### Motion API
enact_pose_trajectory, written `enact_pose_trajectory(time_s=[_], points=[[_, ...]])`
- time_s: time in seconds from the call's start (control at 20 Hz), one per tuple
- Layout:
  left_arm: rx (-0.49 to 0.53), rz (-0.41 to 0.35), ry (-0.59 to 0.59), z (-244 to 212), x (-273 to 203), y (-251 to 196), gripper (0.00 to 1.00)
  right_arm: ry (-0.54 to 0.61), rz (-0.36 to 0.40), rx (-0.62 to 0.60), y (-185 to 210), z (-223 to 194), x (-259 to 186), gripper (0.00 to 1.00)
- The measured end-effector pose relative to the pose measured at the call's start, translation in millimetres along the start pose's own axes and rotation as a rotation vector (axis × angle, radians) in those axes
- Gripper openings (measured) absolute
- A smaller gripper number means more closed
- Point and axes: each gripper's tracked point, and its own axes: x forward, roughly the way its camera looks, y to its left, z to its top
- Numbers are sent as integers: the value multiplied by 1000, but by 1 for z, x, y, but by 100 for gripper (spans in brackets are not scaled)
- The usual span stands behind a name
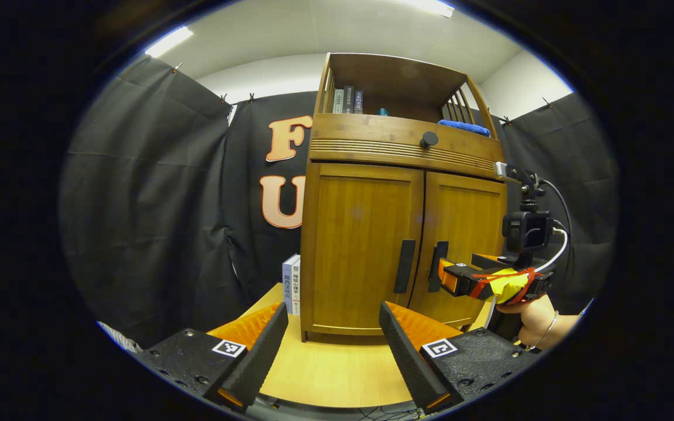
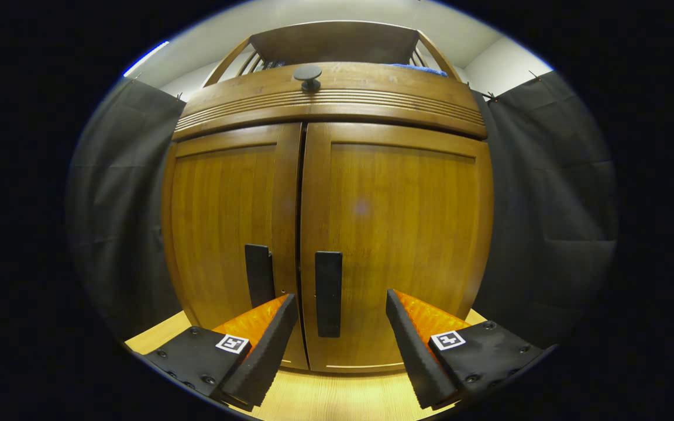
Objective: Open the right door of the double-door shoe cabinet with the right hand, and open the left door with the left hand.
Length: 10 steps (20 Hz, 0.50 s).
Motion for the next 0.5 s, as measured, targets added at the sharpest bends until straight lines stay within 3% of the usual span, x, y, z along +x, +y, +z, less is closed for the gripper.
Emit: enact_pose_trajectory(time_s=[0.05, 0.1, 0.25, 0.5], points=[[0, 7, 3, 0, 1, 5, 91, 8, 0, 3, 1, -4, 9, 100], [-1, 14, 6, -2, 0, 10, 91, 18, -2, 6, 1, -9, 16, 94], [-2, 33, 11, -3, 3, 23, 91, 44, -18, 8, 3, -21, 39, 100], [-1, 64, 35, -10, 6, 41, 94, 37, -32, -44, 2, -24, 66, 92]])
